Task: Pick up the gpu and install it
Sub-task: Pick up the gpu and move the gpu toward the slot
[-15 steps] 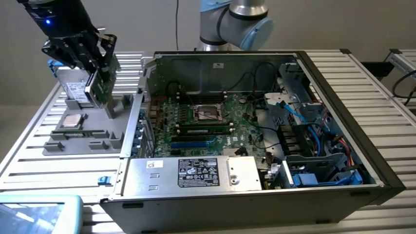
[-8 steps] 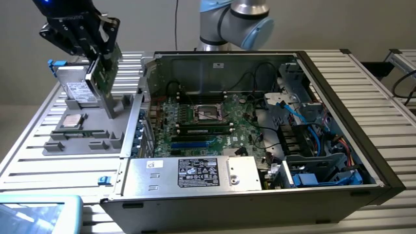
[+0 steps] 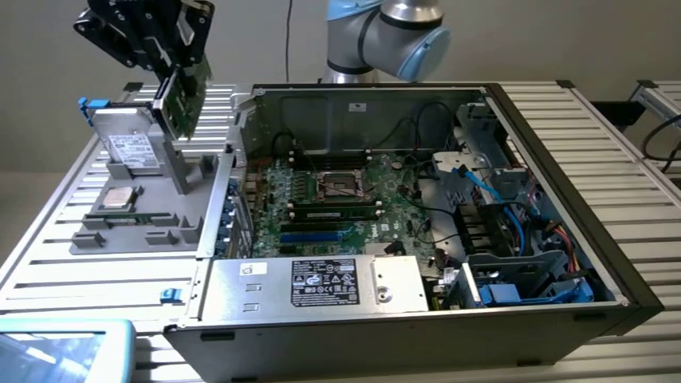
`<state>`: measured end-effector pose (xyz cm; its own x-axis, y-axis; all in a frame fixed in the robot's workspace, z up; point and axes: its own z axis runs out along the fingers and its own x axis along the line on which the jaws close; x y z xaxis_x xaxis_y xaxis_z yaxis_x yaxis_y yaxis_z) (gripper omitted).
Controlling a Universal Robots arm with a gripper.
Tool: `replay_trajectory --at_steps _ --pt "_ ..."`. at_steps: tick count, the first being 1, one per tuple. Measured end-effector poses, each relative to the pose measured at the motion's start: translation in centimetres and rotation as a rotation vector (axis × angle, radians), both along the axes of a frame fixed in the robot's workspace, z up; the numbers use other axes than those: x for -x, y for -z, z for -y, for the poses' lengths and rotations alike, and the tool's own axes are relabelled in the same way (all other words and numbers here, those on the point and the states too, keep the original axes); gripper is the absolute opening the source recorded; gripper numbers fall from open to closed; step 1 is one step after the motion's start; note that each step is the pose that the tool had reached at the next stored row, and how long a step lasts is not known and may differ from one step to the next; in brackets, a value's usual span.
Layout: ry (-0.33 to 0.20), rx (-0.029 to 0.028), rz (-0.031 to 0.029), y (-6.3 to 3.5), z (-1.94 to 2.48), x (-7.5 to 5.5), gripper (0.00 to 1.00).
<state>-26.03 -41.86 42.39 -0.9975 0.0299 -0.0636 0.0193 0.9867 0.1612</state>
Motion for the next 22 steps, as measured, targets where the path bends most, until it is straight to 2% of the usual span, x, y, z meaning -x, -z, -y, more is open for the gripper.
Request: replay_trajectory --at_steps 2,5,10,12,15,16,17,22 --pt "0.000 0.0000 -0.0071 -0.12 0.05 -0.6 0.28" --pt "0.000 0.0000 -0.0211 -0.17 0.12 -1.5 0.28" --pt "0.000 0.0001 -0.0540 -0.20 0.18 -2.8 0.28" --pt "0.000 0.0001 -0.0707 -0.20 0.21 -3.3 0.28" --pt "0.000 0.0001 -0.1075 -0.20 0.24 -3.8 0.28" --pt "0.000 0.0000 -0.1152 -0.20 0.24 -4.0 0.28" --pt "0.000 0.0000 -0.1177 -0.20 0.24 -4.0 0.28" --pt "0.000 0.0001 -0.1182 -0.20 0.24 -4.2 0.28"
